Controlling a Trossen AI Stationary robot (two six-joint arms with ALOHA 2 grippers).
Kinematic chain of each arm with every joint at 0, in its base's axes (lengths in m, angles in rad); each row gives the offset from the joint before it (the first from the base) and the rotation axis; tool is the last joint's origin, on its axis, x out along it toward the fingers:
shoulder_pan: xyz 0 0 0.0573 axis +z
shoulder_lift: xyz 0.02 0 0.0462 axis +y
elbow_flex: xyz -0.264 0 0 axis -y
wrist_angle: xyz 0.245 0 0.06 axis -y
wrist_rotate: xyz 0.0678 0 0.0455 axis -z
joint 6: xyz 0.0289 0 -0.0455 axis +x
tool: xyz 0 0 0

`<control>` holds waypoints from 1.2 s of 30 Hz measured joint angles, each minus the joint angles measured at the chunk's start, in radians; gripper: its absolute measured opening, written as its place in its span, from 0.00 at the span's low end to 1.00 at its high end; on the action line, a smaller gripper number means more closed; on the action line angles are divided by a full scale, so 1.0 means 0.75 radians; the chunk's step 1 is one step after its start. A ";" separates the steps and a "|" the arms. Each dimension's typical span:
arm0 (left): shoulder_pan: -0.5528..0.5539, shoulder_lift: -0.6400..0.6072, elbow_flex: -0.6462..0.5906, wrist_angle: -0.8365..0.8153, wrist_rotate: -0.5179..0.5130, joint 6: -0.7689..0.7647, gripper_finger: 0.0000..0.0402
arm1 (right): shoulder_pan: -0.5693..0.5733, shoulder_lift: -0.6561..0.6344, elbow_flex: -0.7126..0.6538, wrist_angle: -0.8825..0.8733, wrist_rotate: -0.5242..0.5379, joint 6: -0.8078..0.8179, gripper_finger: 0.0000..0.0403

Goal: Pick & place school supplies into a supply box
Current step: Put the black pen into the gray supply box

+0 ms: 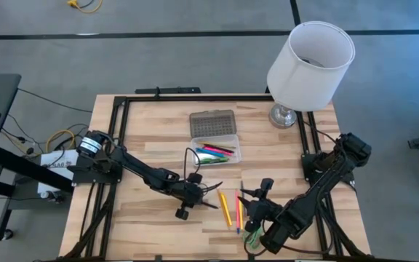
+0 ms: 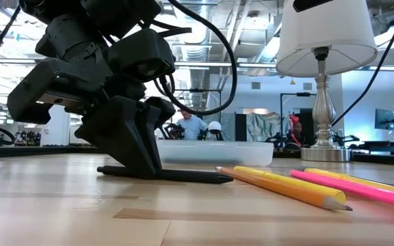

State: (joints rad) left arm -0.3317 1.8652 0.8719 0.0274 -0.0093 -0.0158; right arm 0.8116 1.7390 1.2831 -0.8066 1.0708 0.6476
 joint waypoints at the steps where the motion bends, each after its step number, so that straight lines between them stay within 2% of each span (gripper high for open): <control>1: 0.001 0.000 0.000 -0.007 -0.004 -0.009 0.10 | 0.000 0.000 0.000 0.000 0.000 0.000 0.29; 18: -0.003 -0.013 0.001 -0.097 -0.172 0.018 0.08 | 0.000 0.000 0.000 0.000 -0.002 0.001 0.29; 36: -0.095 -0.103 -0.013 -0.303 -0.648 0.064 0.07 | 0.000 0.000 0.000 -0.001 -0.001 0.000 0.29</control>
State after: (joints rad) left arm -0.4029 1.7877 0.8618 -0.1999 -0.4957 0.0323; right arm 0.8116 1.7390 1.2831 -0.8074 1.0698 0.6476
